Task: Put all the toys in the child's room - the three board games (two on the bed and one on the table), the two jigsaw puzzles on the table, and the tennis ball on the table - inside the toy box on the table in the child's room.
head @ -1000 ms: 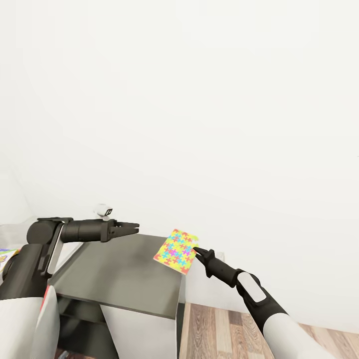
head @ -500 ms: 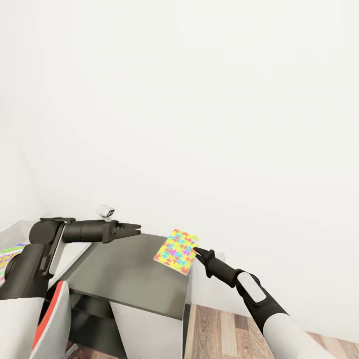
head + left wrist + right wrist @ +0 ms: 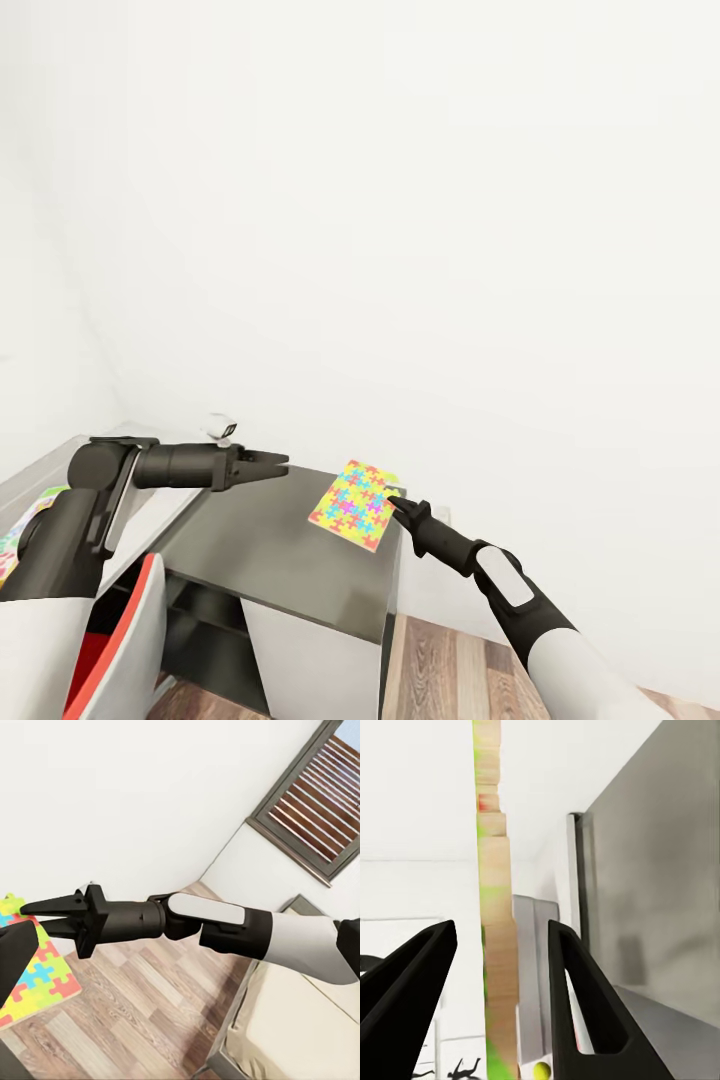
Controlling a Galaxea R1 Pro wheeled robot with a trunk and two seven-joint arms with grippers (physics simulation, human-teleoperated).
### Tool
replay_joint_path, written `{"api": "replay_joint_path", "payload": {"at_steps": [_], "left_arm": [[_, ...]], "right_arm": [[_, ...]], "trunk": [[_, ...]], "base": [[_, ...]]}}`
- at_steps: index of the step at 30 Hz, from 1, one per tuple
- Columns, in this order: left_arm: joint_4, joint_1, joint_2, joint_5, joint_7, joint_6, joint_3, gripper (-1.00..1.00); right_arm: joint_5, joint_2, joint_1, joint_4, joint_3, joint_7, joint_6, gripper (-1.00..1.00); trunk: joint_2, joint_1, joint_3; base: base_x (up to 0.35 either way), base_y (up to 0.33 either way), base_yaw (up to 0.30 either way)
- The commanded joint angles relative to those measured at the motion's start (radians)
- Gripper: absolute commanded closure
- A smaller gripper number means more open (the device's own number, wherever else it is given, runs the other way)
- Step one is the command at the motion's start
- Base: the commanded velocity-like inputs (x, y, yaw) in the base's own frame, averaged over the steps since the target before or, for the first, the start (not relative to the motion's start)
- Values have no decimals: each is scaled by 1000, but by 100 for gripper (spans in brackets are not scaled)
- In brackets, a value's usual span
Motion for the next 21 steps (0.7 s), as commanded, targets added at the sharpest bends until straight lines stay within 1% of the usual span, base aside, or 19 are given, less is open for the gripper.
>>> {"api": "replay_joint_path", "payload": {"at_steps": [1,11,14,21], "left_arm": [[0,-1,1,1,-3,11,0,-100],[0,-1,1,0,-3,11,1,-100],[0,-1,1,0,-3,10,0,-100],[0,-1,0,0,-3,9,0,-100]], "right_arm": [[-2,0,-1,1,1,2,2,100],[-2,3,-1,-1,3,0,-1,100],[-2,4,-1,-1,4,-7,-2,100],[-2,3,-1,-1,4,-8,-1,100]], "trunk": [[6,-4,1],[76,-42,33],[97,-53,44],[146,-80,70]], "base": [[0,0,0],[0,0,5],[0,0,168],[0,0,247]]}}
